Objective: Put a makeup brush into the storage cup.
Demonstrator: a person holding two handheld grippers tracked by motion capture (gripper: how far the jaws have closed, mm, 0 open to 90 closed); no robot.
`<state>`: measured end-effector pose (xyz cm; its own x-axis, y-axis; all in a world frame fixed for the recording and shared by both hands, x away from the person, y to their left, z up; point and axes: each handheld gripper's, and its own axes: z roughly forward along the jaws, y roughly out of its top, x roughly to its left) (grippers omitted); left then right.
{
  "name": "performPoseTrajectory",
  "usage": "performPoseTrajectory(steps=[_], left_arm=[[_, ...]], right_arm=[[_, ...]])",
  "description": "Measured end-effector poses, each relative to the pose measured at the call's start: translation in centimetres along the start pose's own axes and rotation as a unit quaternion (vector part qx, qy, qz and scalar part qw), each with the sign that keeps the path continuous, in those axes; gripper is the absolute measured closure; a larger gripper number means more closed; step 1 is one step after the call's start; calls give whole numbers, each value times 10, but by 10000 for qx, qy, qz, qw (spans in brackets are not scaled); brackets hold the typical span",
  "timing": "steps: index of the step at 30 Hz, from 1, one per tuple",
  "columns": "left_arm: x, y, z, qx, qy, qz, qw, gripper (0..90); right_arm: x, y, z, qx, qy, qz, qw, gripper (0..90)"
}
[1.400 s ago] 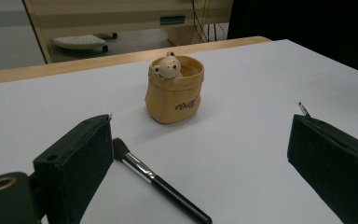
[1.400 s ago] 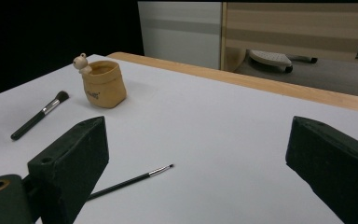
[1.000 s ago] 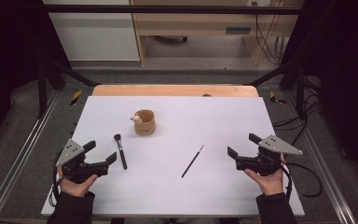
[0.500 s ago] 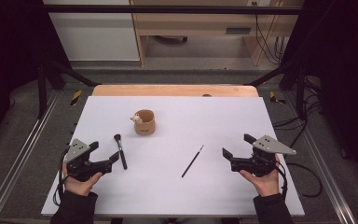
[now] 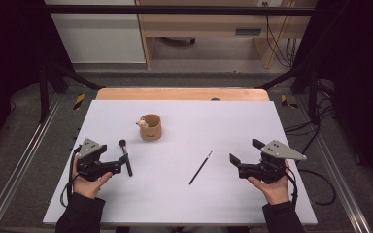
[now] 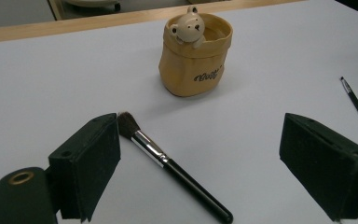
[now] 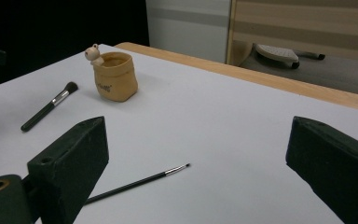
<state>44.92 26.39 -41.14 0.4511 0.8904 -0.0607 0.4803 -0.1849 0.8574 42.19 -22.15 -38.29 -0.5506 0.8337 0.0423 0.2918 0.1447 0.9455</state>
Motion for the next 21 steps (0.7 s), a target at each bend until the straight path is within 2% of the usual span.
performPoseTrajectory(steps=[3,7,9,13,21], left_arm=[[0,1,5,73,20,16,10000,122],[1,-2,20,349,136,-5,9993,137],[1,-4,22,377,159,-16,9992,150],[5,-11,32,642,274,-49,9976,170],[6,-17,41,876,337,-27,9956,210]], right_arm=[[0,0,0,-1,0,-3,10000,62],[0,0,1,10,11,-2,10000,62],[0,-1,1,14,3,-1,10000,62],[1,-1,2,30,7,-6,10000,62],[1,-2,3,54,16,-9,10000,59]])
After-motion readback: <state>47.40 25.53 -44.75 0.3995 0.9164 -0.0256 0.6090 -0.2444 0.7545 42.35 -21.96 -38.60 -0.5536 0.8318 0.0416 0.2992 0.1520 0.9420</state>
